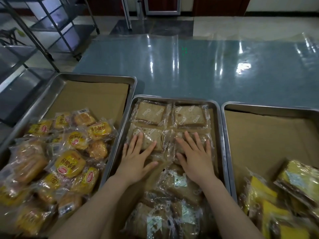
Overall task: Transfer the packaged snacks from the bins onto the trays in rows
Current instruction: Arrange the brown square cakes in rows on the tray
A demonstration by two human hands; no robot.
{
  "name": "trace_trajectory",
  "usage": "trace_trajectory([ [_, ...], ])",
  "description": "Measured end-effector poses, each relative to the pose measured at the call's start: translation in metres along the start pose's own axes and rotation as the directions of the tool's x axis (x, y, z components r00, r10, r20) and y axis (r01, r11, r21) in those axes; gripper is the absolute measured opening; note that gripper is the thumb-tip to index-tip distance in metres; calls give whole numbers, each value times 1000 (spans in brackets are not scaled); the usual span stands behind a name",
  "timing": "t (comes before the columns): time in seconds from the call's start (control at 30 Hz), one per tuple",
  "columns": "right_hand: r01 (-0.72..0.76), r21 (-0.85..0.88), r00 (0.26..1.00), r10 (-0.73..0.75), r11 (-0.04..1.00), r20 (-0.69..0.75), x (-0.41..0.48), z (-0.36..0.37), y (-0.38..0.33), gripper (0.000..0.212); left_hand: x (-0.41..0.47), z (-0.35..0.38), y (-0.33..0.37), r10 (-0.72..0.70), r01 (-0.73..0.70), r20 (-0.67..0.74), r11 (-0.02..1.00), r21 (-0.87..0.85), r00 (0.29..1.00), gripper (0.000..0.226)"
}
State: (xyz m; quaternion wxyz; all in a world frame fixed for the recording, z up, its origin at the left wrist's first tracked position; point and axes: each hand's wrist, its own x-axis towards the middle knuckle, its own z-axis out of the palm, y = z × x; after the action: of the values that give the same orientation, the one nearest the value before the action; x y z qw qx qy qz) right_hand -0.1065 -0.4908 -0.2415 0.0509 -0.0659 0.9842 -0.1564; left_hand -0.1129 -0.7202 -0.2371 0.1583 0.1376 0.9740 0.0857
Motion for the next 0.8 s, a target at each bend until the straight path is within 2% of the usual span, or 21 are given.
trace_trajectory([
  [0.07,13,-6,1000,-13,1000,15,1,-6,1,53,-2,-5,3,-2,2,0,1000,-19,1000,67],
  [0.1,25,15,999,-25,1000,24,0,-10,1,53,-4,-7,4,-6,5,-44,999,-39,999,66],
  [0.17,42,189,999,-42,981,-3,-5,-21,0,54,-14,-13,10,-51,20,-244,992,-128,968,64],
  [0.23,77,382,988,-20,921,-153,-20,-32,-3,48,-28,-19,14,-157,37,-411,958,-286,898,57],
  [0.27,92,439,975,10,894,-224,-30,-36,-3,41,-35,-21,15,-198,36,-432,934,-354,880,49],
  [0.3,78,492,967,54,867,-248,-41,-39,-4,34,-43,-20,16,-225,41,-419,914,-404,880,40],
  [0.37,-6,578,979,124,816,-165,-65,-40,-7,29,-60,-15,17,-265,77,-335,873,-482,904,23],
  [0.43,-92,553,986,153,828,-65,-85,-37,-11,27,-76,-9,21,-290,146,-200,836,-529,936,11],
  [0.47,-120,516,986,161,848,-35,-93,-34,-12,21,-82,-5,25,-288,181,-119,821,-542,950,10],
  [0.5,-149,488,987,162,860,15,-100,-32,-14,25,-87,-1,29,-276,204,-49,808,-553,960,14],
  [0.6,-125,415,964,12,901,265,-115,-29,-18,86,-95,6,38,-250,210,10,792,-573,968,12],
  [0.63,-90,360,949,-30,929,313,-117,-29,-19,100,-96,6,39,-238,203,11,801,-563,971,6],
  [0.67,-76,337,941,-45,939,336,-120,-28,-20,104,-96,5,39,-219,196,24,812,-550,975,3],
  [0.73,-148,412,940,-2,899,341,-126,-29,-18,88,-99,5,38,-170,182,72,826,-534,983,7],
  [0.8,-225,499,942,56,837,331,-131,-31,-19,52,-104,7,37,-133,163,94,834,-527,987,11],
])
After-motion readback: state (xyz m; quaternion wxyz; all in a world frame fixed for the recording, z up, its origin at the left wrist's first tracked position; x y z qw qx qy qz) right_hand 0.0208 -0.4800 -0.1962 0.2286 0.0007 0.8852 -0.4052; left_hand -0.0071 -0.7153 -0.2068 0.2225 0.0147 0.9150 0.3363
